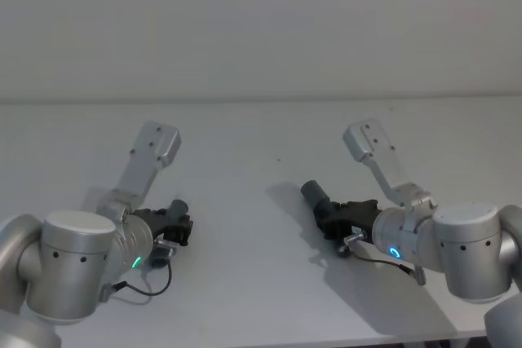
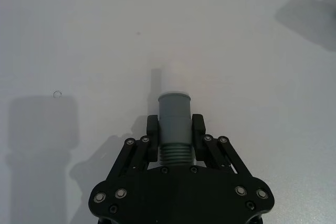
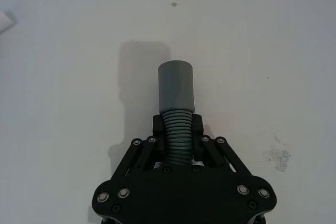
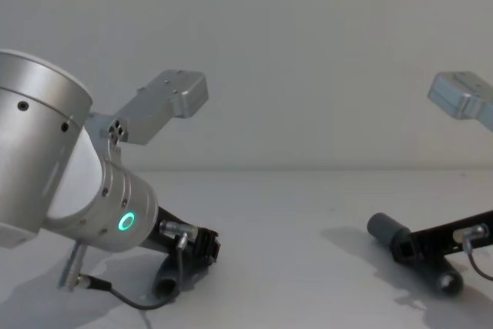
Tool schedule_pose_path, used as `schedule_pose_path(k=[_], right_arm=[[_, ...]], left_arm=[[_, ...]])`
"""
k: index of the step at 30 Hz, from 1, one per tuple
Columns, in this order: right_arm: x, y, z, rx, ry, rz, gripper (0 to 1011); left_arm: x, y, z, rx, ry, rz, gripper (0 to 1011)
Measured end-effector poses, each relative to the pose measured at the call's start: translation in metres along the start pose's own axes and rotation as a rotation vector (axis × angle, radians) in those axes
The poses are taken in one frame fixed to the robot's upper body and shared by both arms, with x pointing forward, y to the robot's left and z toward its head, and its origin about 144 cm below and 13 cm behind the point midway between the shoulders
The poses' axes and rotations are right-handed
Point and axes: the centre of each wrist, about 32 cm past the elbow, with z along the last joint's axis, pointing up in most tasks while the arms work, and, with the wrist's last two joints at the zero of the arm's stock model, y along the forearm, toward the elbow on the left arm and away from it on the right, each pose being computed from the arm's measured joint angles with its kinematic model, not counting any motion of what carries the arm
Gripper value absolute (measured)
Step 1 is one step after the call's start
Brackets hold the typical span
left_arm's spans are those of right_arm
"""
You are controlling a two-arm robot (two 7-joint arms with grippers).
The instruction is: Use both hands to pick up one end of the pipe from the table, align the ends, and insert them.
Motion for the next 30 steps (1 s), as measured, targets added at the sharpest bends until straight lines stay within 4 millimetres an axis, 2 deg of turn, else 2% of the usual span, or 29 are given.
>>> schedule_pose_path(k=[20, 30], right_arm=[[0.008, -0.015, -0.004, 0.02, -0.027, 0.016, 255], [0.019, -0.033, 0.0, 0.099, -0.033, 0.069, 253]], left_arm=[[-0.001, 0.005, 0.008, -0.072, -0.055, 0.026, 339], [0.001, 0.02, 0.026, -0.162, -0.076, 0.027, 339]])
